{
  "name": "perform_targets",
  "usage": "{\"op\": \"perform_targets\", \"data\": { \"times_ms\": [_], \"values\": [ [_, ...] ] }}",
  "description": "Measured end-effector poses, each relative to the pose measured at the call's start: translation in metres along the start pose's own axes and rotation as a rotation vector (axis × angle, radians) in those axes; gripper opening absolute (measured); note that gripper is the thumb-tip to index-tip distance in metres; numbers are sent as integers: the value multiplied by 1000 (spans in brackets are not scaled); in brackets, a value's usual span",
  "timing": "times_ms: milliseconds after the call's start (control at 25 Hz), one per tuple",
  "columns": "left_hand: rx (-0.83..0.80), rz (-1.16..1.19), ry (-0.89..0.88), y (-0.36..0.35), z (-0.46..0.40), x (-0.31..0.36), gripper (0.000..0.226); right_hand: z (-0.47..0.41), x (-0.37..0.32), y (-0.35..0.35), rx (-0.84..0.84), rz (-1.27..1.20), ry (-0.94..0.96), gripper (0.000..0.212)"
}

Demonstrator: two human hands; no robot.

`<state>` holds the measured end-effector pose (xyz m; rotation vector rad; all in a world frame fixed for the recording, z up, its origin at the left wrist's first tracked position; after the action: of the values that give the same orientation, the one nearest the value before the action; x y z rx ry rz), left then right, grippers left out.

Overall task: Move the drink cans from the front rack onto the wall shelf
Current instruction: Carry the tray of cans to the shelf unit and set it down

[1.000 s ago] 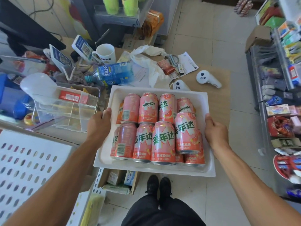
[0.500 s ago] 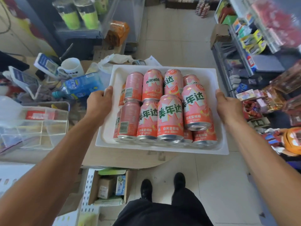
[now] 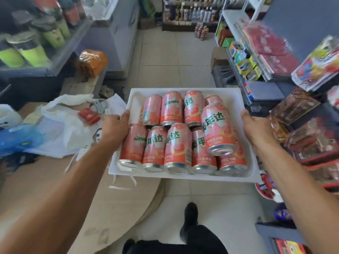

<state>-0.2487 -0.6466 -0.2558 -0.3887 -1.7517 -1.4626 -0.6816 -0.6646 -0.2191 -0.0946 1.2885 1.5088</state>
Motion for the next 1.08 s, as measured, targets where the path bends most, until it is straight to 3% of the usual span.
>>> {"op": "perform_targets", "data": {
  "times_ms": [240, 560, 1080],
  "values": [
    [-28, -23, 26, -82, -45, 73, 56, -109, -24, 41, -28, 2, -28, 54],
    [-27, 26, 45, -133, -133, 136, 53, -212, -72, 43, -93, -62, -90, 56],
    [-62, 29, -18, -227, -438, 205, 54, -424, -263, -11, -48, -142, -132, 51]
  ]
}}
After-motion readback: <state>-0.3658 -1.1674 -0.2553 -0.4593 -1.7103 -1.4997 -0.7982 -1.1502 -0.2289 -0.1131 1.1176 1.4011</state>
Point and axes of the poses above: each hand's wrist, its own z-axis away from the middle knuckle, its own y-axis out of the back of the hand, x = y × z, the point moved 9 cm from there along -z, towards the middle knuckle, and after that the axes turned 15 degrees about -y, right-handed, at the moved point
